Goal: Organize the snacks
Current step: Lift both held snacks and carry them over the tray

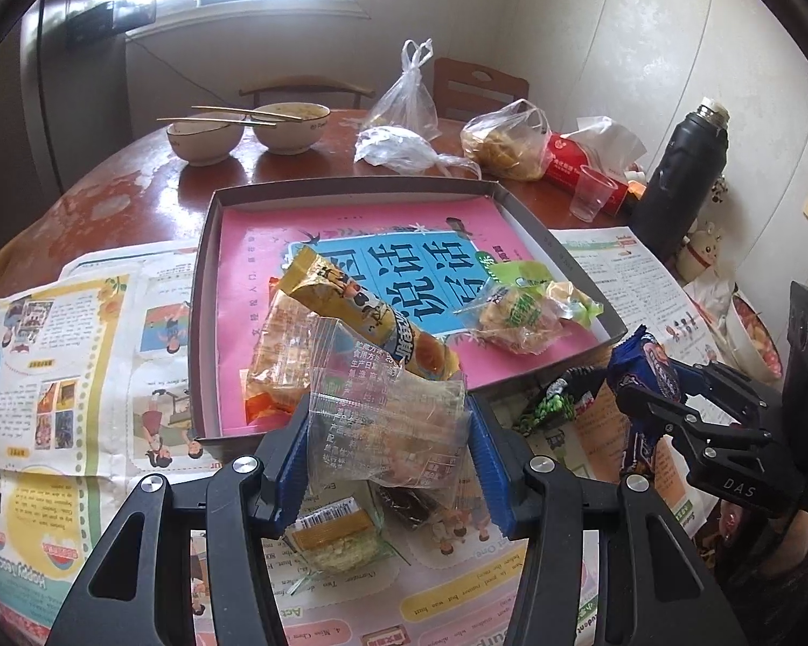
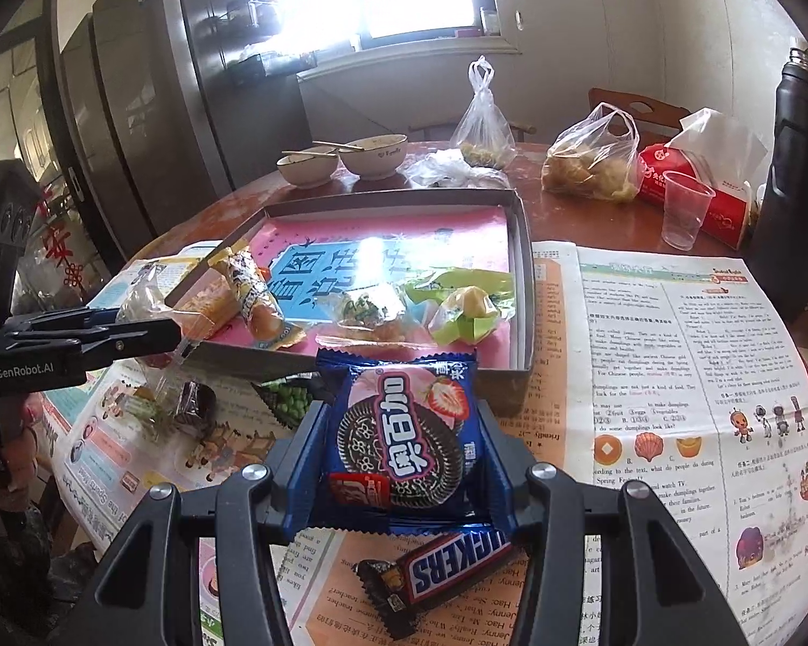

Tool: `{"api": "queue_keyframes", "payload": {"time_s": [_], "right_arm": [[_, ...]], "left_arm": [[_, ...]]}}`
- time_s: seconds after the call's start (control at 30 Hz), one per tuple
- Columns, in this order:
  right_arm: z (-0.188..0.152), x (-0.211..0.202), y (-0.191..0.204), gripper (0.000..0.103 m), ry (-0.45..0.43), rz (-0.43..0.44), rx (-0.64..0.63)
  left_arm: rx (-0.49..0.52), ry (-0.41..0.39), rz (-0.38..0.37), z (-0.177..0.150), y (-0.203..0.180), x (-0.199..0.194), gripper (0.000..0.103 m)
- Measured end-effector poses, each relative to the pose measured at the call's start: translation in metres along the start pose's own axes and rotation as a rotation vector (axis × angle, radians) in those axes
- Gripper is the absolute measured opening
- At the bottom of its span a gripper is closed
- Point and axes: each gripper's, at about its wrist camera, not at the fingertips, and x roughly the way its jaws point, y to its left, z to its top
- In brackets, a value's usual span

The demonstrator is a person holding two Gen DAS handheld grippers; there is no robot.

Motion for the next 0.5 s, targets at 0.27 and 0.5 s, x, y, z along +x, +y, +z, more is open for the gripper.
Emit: {"api": "queue_keyframes", "payload": {"time_s": [0.27, 0.5], "right_arm": [[0.011, -0.002, 0.006, 0.052, -0.023, 0.0, 0.007], [0.021, 0.0, 0.013, 0.052, -0.038, 0.013, 0.01]], "left_arm": [[-0.032, -0.024, 0.018, 0.002, 0.015, -0.006, 0.055], [-0.057, -0.04, 0.025, 0.007, 0.024, -0.007, 0.055]]}}
